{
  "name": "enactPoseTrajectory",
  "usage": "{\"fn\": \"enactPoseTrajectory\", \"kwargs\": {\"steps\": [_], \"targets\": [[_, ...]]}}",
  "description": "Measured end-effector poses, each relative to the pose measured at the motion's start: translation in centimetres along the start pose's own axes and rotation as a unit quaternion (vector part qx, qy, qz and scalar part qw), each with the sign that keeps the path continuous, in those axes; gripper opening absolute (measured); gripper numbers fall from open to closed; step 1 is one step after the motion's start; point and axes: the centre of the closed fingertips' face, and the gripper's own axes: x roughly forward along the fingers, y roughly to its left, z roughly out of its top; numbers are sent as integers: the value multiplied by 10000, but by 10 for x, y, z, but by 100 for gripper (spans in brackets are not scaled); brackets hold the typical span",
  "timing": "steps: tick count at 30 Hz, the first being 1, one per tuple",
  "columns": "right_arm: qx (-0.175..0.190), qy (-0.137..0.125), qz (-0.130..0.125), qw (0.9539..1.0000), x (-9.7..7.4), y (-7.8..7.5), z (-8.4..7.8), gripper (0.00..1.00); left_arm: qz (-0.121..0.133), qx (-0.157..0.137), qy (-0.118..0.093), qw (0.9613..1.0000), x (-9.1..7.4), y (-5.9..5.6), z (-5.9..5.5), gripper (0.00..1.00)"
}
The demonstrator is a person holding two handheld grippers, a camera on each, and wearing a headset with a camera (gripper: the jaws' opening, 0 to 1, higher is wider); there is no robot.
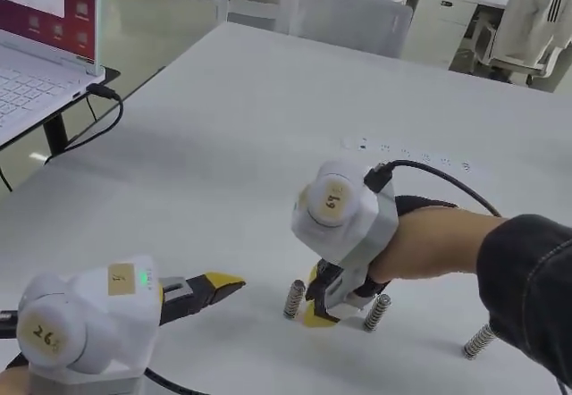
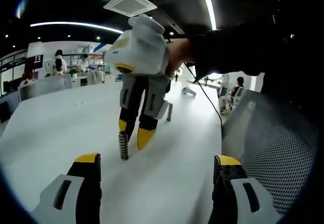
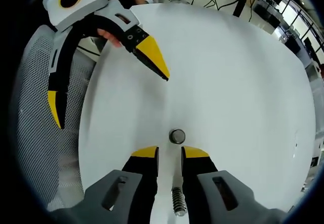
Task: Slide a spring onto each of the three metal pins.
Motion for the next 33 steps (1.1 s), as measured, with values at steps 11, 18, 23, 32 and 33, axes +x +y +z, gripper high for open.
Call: {"fn": "enactPoseTrajectory", "kwargs": {"steps": [11, 18, 23, 32, 33], "targets": [[184, -243, -153, 9994, -12, 11, -7, 16, -46, 47, 49, 10000, 3, 0, 1, 90], [313, -501, -279, 9979, -21, 21, -8, 17, -50, 71, 50, 9999, 3, 1, 2, 90], [441, -653, -362, 9962, -25, 28, -12, 17, -46, 81, 48, 9999, 3, 1, 3, 91], [683, -900, -474, 9925, -32, 42, -21, 17, -50, 116, 56, 9999, 6, 1, 7, 92], [724, -939, -493, 9917, -33, 44, -23, 17, -58, 123, 58, 9999, 7, 0, 7, 92]]}}
